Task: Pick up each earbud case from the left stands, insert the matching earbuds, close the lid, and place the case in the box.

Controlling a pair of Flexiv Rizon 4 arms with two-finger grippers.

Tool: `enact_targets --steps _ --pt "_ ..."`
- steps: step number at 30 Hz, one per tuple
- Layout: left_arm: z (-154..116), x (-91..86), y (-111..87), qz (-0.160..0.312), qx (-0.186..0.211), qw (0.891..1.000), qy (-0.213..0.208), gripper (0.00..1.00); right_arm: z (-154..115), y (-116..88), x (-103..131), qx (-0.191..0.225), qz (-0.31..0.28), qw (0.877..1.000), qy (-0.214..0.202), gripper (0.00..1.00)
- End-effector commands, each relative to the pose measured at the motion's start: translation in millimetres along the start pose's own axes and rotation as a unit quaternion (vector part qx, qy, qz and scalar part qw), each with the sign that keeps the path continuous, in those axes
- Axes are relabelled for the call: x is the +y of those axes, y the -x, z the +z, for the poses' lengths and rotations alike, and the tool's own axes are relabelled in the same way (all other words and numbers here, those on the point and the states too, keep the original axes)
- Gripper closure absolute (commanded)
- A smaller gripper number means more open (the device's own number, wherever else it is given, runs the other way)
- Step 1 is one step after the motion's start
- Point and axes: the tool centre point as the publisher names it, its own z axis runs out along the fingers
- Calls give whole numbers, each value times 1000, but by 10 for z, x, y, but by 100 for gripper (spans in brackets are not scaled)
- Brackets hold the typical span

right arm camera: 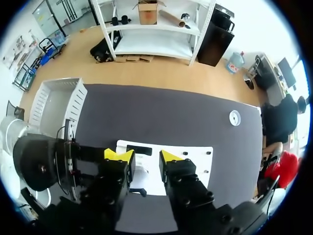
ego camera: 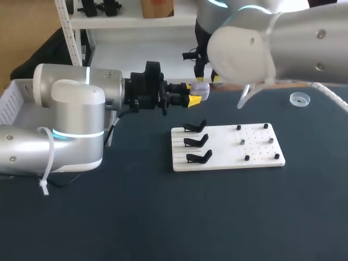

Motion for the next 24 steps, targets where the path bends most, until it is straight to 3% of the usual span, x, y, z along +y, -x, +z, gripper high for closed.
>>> enact_targets --steps 1,7,10,11,16,24 --pt "2 -6 -3 1 -1 1000 2 100 -23 -88 -2 -13 1 1000 2 69" --pt "2 -6 -3 1 -1 1000 2 100 -115 -109 -47 -30 24 999 10 65" --pt "2 -6 -3 1 -1 1000 2 100 -214 -130 -112 -51 51 997 34 48" --pt "2 -6 -3 1 -1 1000 2 100 -240 -147 -128 -60 60 996 37 2" --pt "-136 4 134 19 -14 1000 -3 100 -263 -284 -194 -71 92 991 60 0" --pt "-748 157 178 43 -11 998 40 100 -173 -501 -290 -50 130 989 49 0"
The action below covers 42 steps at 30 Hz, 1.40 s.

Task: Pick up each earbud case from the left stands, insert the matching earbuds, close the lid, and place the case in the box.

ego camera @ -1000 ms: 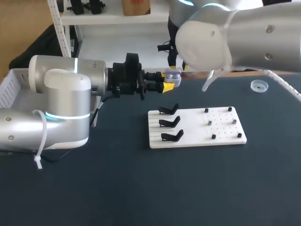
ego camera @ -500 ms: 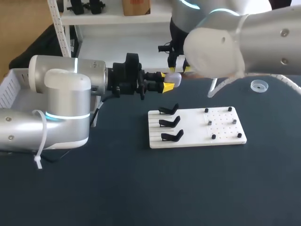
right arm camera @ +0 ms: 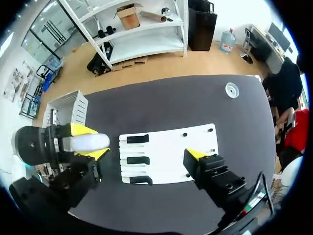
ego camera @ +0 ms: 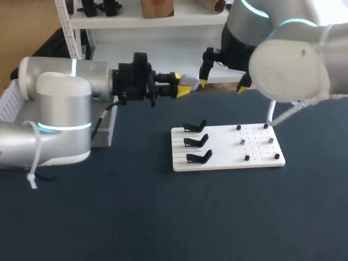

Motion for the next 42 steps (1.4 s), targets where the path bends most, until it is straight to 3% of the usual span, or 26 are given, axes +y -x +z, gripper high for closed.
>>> enact_targets --steps 1,12,16,24,32,37,42 --pt "-455 -26 3 1 6 999 33 100 -15 -135 -67 -40 12 999 1 0" --pt "-1128 164 -197 -4 40 994 104 100 13 -222 -115 -39 35 999 -6 0" --pt "-1463 247 -235 -7 58 990 128 100 13 -253 -121 -25 34 999 7 0" --pt "-2167 379 -400 -24 86 981 172 100 92 -329 -143 2 35 999 -7 0" --pt "-2601 568 -902 -64 124 970 200 100 91 -332 -74 20 28 999 -13 0" --pt "-2711 640 -1276 -104 160 960 204 100 104 -364 -53 25 27 999 -18 0" --pt "-2759 676 -1526 -103 153 962 202 100 127 -471 -44 5 21 1000 23 0"
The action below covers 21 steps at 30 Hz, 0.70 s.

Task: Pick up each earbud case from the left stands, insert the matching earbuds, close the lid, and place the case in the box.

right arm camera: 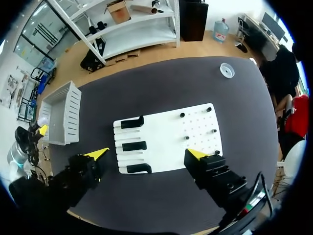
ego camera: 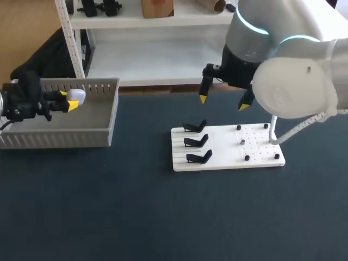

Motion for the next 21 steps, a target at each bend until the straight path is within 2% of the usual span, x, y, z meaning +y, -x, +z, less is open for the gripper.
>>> enact_targets --steps 1,6,7,8,9,16,19,21 --pt "124 155 -170 -3 -6 1000 -13 100 25 -130 -42 -18 -15 999 39 0" --pt "162 219 -323 -9 -6 1000 -13 100 48 -184 -151 -19 -25 997 68 0" --pt "165 223 -333 -12 -3 1000 -11 84 53 -180 -180 -17 -24 998 63 0" --pt "164 223 -334 -14 2 1000 -10 55 57 -179 -206 -17 -27 998 58 0" --pt "167 221 -335 -18 3 1000 -6 0 60 -172 -244 -17 -27 998 59 0" --pt "107 105 -99 0 -6 1000 -5 0 63 -134 -400 -16 -44 997 67 0" --pt "49 5 49 2 -8 1000 -5 0 54 -121 -424 -15 -47 995 83 0" --pt "40 -135 152 7 -8 1000 -16 0 54 -121 -424 -15 -47 995 83 0"
